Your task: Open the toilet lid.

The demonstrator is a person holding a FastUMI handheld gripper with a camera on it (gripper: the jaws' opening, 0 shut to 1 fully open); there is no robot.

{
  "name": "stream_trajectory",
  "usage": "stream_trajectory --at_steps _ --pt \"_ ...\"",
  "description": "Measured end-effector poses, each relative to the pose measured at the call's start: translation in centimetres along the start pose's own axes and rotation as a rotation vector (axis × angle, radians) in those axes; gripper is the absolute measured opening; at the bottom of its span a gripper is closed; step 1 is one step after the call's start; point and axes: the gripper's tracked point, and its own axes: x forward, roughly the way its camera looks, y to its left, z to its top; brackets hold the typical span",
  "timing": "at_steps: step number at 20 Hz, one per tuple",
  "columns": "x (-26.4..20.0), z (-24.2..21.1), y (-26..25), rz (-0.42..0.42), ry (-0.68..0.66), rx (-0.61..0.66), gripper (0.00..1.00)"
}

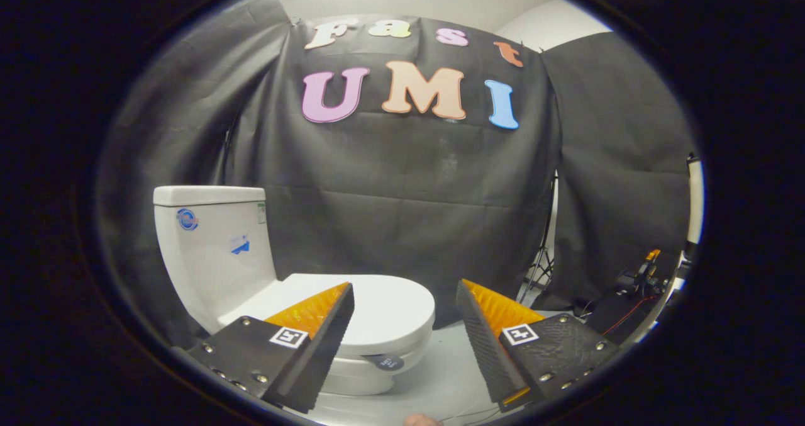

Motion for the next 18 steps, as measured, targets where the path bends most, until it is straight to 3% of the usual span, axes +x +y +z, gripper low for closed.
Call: stream_trajectory --at_steps 9,15,18 --pt "2.1 -3.2 -0.9 -0.007 0.083 0.045 0.97" --pt "5.7 -11.5 -1.5 -0.024 0.291 0.225 0.97" --pt "6.4 -18.8 -1.8 -0.036 0.514 0.291 1.00"
